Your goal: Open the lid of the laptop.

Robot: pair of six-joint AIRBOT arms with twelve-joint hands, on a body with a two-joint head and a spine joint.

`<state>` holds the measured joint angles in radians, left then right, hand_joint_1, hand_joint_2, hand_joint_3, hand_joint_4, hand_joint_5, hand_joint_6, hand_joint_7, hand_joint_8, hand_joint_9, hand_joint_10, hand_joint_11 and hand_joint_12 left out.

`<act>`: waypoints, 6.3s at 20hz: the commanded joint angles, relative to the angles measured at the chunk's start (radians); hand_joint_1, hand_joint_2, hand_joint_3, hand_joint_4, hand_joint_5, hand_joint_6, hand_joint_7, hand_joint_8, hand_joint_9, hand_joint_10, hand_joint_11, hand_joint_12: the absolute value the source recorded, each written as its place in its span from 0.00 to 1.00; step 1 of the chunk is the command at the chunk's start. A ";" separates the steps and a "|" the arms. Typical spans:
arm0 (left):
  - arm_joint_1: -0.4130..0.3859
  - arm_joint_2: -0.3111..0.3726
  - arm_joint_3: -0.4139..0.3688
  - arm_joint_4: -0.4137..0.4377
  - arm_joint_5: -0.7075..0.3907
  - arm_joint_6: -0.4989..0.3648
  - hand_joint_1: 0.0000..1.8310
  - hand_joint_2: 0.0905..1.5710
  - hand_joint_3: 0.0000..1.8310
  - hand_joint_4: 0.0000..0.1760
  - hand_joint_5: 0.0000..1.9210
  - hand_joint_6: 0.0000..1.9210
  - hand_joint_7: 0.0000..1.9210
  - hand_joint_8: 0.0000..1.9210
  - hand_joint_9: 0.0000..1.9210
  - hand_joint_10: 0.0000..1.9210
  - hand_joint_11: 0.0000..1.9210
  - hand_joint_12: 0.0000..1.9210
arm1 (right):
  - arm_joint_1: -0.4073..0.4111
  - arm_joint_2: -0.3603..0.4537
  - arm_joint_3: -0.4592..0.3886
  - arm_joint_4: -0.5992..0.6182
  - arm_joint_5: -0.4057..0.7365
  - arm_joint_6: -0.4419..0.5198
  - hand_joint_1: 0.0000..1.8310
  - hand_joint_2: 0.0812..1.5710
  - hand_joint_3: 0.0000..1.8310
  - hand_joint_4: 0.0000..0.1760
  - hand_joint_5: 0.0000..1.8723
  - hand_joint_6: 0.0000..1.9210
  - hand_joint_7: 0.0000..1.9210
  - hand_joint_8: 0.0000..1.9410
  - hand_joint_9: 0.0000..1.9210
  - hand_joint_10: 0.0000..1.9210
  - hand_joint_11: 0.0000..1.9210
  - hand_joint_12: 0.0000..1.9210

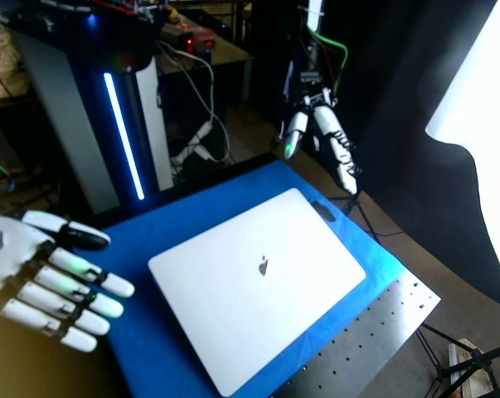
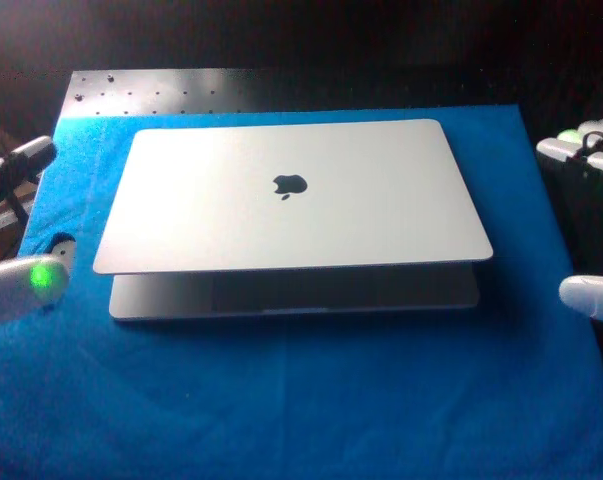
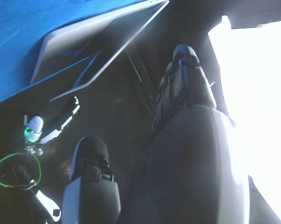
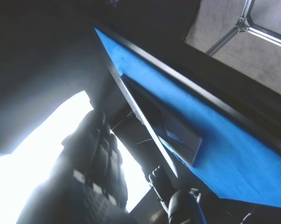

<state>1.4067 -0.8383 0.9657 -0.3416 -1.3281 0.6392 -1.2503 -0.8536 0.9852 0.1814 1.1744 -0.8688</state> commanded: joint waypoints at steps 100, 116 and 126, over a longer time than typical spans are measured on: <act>-0.729 -0.270 0.305 0.541 0.629 0.124 0.51 0.56 0.00 1.00 0.00 0.00 0.00 0.00 0.00 0.00 0.00 0.00 | 0.285 -0.276 0.186 -0.494 -0.408 0.203 0.00 0.78 0.00 0.00 0.00 0.00 0.00 0.00 0.00 0.00 0.00 0.00; -0.829 -0.274 0.350 0.493 0.580 0.129 0.45 0.61 0.00 1.00 0.00 0.00 0.00 0.00 0.00 0.00 0.00 0.00 | 0.280 -0.281 0.176 -0.555 -0.441 0.207 0.00 0.77 0.00 0.00 0.00 0.00 0.00 0.00 0.00 0.00 0.00 0.00; -0.991 -0.373 0.490 0.431 0.684 0.185 0.41 0.61 0.00 1.00 0.00 0.00 0.00 0.00 0.00 0.00 0.00 0.00 | 0.280 -0.287 0.176 -0.569 -0.441 0.208 0.00 0.77 0.00 0.00 0.00 0.00 0.00 0.00 0.00 0.00 0.00 0.00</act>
<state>0.4362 -1.2076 1.4513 0.1146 -0.5404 0.8200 -0.9737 -1.1259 1.1713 -0.3603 0.7010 -0.6773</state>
